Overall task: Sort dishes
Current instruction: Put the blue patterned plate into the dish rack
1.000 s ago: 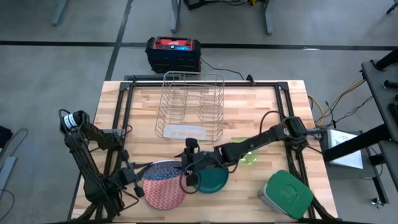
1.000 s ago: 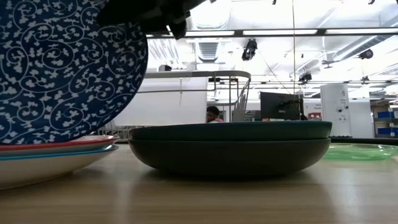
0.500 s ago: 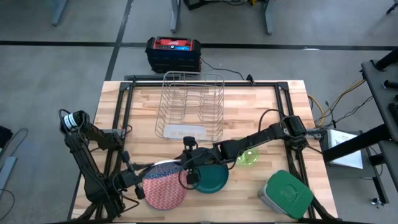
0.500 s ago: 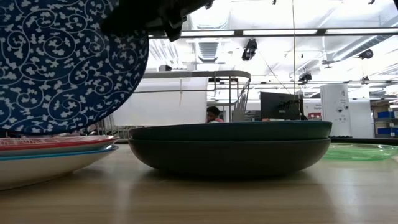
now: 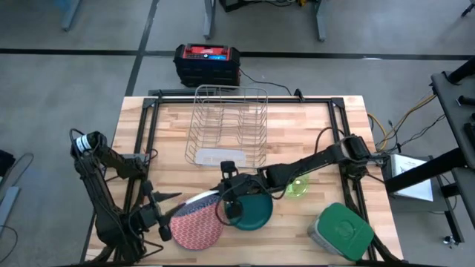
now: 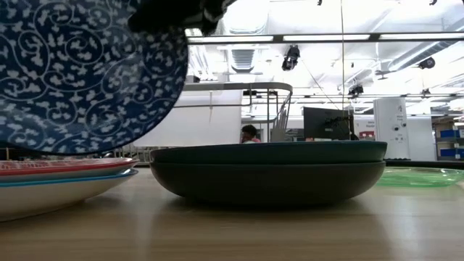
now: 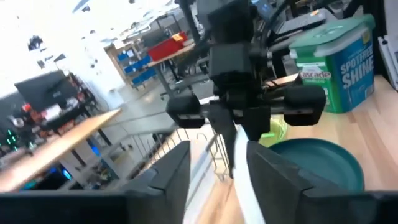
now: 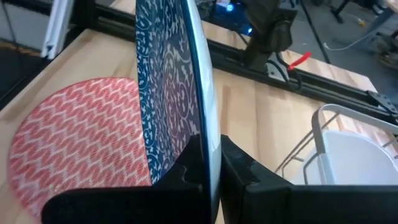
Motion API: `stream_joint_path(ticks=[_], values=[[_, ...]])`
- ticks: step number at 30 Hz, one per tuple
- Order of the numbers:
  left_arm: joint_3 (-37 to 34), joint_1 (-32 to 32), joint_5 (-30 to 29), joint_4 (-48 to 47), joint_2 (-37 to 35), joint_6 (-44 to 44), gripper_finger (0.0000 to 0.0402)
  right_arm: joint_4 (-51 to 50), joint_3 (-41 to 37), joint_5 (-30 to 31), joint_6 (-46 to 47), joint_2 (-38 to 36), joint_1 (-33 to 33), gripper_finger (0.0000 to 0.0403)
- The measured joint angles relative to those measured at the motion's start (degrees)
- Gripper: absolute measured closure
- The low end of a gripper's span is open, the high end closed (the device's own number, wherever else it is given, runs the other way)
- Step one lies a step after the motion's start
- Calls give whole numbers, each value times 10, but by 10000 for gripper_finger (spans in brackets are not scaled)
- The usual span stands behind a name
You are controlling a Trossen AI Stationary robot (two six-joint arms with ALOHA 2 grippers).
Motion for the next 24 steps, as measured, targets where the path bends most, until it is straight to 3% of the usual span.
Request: stream_joint_path(ticks=[6,12,14,18,24], values=[[89,0,7,1,0,139,219,-45,0,6,-20,-46,-2,400],[122,2,-22,-2,0,171,229,-107,-3,-31,-53,-97,-6,400],[119,2,-39,-1,0,168,234,-117,-8,-94,-60,-125,-13,400],[112,7,-41,-5,0,159,242,-124,-34,-276,-94,-185,-39,401],[108,12,-36,1,0,153,244,-121,-84,-621,-230,-269,-77,401]])
